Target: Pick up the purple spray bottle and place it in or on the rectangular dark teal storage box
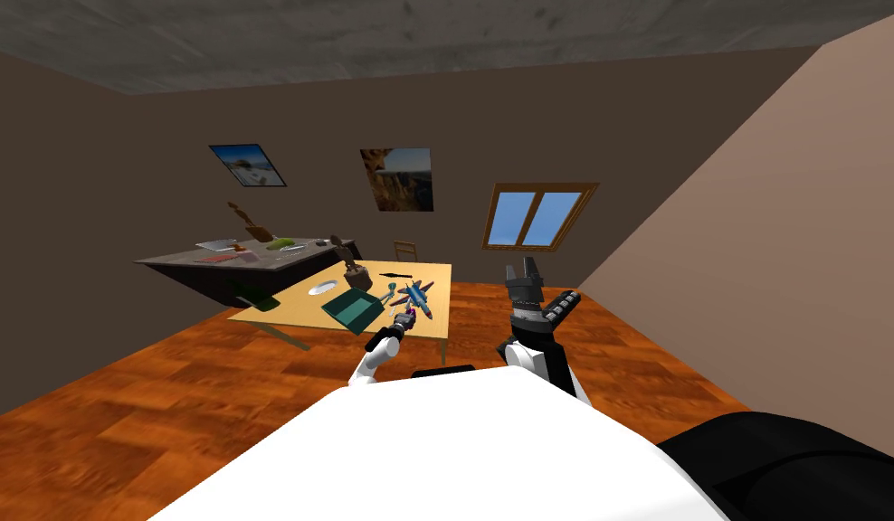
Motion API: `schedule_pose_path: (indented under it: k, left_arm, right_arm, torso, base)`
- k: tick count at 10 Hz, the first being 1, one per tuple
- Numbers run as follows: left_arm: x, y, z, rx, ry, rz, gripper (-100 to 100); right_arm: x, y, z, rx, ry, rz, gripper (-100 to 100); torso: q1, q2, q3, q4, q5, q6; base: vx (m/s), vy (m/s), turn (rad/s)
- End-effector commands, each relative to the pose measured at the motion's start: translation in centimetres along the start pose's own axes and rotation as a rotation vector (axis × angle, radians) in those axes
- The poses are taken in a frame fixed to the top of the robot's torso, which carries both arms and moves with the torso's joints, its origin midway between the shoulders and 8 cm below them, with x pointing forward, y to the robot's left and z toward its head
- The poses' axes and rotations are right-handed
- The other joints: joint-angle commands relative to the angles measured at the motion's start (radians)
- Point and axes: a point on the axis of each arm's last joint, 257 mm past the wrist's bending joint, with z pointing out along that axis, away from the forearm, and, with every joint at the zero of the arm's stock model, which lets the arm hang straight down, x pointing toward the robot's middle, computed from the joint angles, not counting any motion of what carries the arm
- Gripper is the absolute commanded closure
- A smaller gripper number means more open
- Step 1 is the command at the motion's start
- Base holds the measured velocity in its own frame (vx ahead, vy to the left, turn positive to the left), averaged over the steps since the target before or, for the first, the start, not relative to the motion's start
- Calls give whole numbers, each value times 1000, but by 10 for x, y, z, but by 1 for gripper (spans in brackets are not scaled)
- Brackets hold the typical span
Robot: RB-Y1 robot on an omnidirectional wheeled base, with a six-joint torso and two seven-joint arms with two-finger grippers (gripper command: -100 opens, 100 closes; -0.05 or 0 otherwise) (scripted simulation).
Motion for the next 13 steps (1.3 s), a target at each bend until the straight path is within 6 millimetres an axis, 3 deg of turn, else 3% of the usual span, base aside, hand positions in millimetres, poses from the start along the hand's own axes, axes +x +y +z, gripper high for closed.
schedule_pose_path:
  k: [1,7,13]
  left_arm:
    - [-1,-12,-1,-4,-15,31,100]
    - [18,-42,-3,-24,-49,62,100]
    - [47,-58,-8,-46,-64,29,100]
  right_arm:
    - [0,0,0,0,0,0,0]
    - [0,0,0,0,0,0,0]
    - [0,0,0,0,0,0,0]
  torso:
    - [0,0,0,0,0,0]
    - [1,4,2,1,0,0]
    - [7,3,2,1,2,0]
  base:
    - [-88,-72,16]
    - [-113,-44,38]
    - [-109,32,50]
